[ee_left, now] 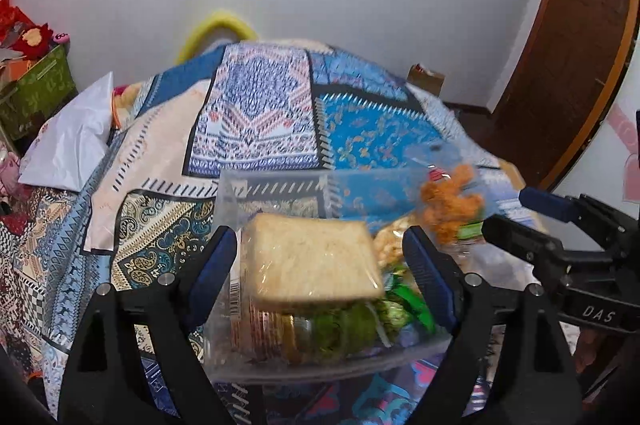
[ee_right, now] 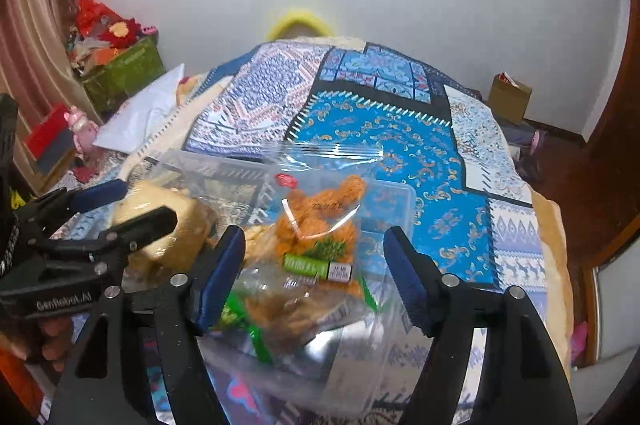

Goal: Organize snacks
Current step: 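Lower the bread slice into the box with the left gripper while the right releases the orange bag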

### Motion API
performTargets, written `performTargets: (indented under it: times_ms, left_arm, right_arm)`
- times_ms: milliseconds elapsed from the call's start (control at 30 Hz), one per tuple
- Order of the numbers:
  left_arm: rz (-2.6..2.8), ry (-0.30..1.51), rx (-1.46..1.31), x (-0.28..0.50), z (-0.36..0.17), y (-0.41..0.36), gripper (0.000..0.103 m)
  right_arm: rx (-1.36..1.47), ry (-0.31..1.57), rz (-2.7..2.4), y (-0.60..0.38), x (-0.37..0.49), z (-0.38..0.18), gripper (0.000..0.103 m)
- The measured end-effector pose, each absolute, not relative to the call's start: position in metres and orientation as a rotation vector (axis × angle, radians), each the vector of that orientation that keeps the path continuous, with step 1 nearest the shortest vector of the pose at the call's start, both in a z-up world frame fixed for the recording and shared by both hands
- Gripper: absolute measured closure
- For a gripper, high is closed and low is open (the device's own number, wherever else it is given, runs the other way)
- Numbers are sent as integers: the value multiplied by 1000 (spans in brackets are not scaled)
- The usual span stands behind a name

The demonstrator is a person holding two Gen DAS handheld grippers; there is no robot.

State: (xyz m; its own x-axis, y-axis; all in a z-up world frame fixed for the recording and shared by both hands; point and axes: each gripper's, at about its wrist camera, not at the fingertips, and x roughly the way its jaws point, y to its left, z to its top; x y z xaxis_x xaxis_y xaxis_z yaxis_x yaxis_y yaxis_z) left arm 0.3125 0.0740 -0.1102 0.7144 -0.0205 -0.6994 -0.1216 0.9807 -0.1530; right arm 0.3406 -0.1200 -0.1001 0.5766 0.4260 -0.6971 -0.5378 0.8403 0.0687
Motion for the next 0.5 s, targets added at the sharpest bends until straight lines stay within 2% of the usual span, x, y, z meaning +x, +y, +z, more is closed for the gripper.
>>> performTargets:
  times_ms: [233, 500]
  left_arm:
    - [44, 718, -142, 269, -75, 65, 17]
    - [25, 730, -109, 207, -68, 60, 15]
  right_arm:
    - [-115, 723, 581, -143, 306, -73, 28]
    - [-111, 682, 588, -163, 250, -62, 22]
